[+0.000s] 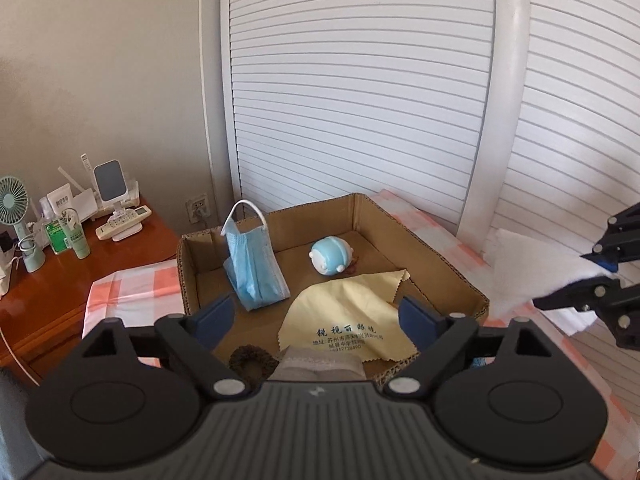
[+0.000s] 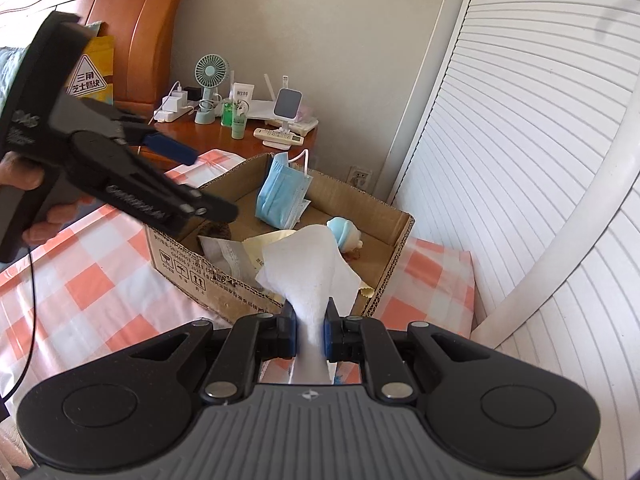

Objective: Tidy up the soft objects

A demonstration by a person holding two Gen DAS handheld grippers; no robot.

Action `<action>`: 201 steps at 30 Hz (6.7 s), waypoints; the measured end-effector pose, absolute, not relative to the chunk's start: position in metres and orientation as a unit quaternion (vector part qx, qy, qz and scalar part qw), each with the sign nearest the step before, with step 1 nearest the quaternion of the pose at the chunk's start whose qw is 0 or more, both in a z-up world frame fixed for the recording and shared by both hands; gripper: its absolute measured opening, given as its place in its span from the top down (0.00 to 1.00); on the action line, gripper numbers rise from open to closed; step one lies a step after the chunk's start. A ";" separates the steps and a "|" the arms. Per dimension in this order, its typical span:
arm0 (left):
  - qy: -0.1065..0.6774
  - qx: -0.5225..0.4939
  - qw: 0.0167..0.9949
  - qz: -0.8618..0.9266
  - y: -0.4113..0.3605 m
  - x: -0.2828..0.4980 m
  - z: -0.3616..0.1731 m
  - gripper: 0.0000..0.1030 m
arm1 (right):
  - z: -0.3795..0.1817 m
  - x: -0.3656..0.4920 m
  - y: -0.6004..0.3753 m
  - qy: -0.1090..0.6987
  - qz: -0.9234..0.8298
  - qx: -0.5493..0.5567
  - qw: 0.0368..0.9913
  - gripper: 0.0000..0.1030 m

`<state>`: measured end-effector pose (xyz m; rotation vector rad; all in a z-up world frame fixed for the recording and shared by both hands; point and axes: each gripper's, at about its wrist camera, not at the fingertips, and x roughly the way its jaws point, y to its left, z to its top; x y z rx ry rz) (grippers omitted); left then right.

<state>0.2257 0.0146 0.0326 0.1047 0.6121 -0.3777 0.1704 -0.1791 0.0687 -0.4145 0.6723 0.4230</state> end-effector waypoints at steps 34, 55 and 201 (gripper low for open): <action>0.325 0.043 0.942 -0.077 0.075 0.110 0.001 0.01 | 0.036 0.314 -0.102 0.380 0.133 -0.207 0.892 0.51; 0.330 0.038 0.940 -0.079 0.075 0.101 0.003 0.01 | 0.036 0.252 -0.124 0.365 0.130 -0.173 0.906 0.01; 0.445 0.021 0.893 -0.066 -0.017 0.205 -0.085 0.00 | -0.074 0.115 -0.154 0.397 0.260 -0.135 0.870 0.00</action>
